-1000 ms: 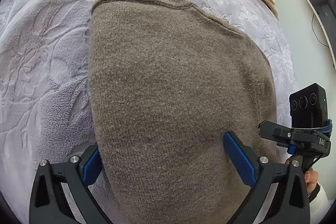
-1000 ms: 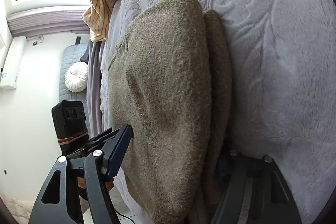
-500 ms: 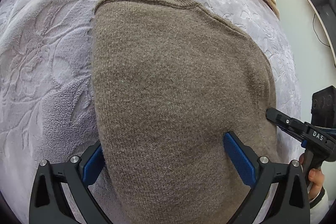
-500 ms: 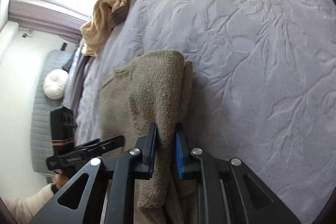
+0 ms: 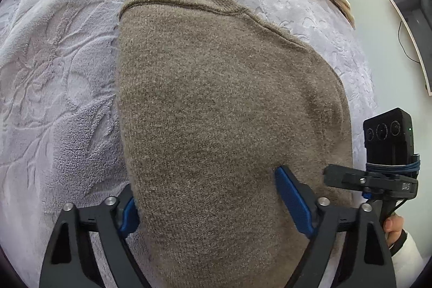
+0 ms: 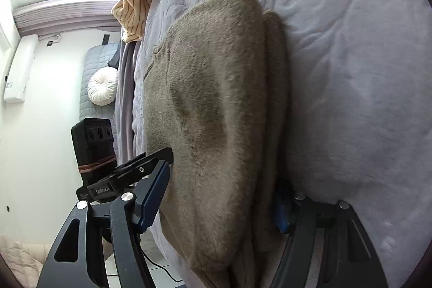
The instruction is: Fold small clothes
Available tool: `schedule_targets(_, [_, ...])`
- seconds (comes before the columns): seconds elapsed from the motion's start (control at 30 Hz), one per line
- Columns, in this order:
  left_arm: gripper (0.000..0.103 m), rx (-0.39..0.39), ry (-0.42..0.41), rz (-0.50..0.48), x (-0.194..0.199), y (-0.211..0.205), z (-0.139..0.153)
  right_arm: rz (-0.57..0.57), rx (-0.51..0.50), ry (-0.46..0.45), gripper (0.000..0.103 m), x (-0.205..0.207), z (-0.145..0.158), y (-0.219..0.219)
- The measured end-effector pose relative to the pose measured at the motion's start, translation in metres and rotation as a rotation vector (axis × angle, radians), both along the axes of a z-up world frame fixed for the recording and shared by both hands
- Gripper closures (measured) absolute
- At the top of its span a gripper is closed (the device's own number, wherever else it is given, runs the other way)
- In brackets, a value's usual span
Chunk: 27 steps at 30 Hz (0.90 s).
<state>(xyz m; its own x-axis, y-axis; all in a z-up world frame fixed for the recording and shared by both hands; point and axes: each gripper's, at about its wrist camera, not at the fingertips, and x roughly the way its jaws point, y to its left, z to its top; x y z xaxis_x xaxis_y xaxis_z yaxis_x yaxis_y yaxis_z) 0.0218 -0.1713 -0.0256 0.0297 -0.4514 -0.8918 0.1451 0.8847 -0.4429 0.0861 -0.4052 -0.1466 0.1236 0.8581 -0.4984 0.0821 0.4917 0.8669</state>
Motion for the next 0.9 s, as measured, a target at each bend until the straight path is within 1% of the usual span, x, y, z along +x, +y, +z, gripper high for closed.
schedule_targets(0.03, [0.035,-0.009,-0.002,0.005,-0.001,0.003,0.003,0.001,-0.009,-0.002,0.05,0.002,-0.001,0.009])
schedule_targets(0.07, [0.045,-0.019,-0.002,0.005,-0.001,0.007,0.007,-0.004,0.0,0.009,0.06,0.0,-0.003,0.011])
schedule_targets(0.1, [0.049,-0.036,-0.002,0.006,-0.002,0.012,0.011,-0.034,0.05,0.022,0.066,-0.005,-0.004,0.009])
schedule_targets(0.13, [0.052,-0.054,0.0,0.008,-0.002,0.015,0.015,-0.057,0.095,0.025,0.068,-0.008,-0.002,0.006])
schedule_targets(0.17, [0.054,-0.073,0.001,0.011,-0.003,0.019,0.02,-0.074,0.125,0.024,0.069,-0.012,0.002,0.005])
schedule_targets(0.27, [0.054,-0.098,-0.02,0.003,-0.011,0.026,0.04,-0.092,0.161,0.021,0.069,-0.021,0.019,0.009])
schedule_targets(0.37, [0.054,-0.104,-0.049,-0.008,-0.024,0.039,0.061,-0.069,0.16,-0.001,0.069,-0.029,0.039,0.021])
schedule_targets(0.53, [0.054,-0.116,-0.048,-0.003,-0.051,0.075,0.079,-0.039,0.159,-0.015,0.069,-0.052,0.061,0.052])
schedule_targets(0.67, [0.054,-0.09,-0.043,-0.004,-0.083,0.114,0.089,-0.011,0.158,-0.02,0.069,-0.081,0.068,0.091])
schedule_targets(0.77, [0.054,-0.053,-0.032,0.005,-0.113,0.148,0.092,0.003,0.171,-0.005,0.069,-0.105,0.065,0.126])
schedule_targets(0.9, [0.054,-0.017,0.003,0.03,-0.15,0.19,0.082,0.031,0.177,0.035,0.069,-0.135,0.055,0.179])
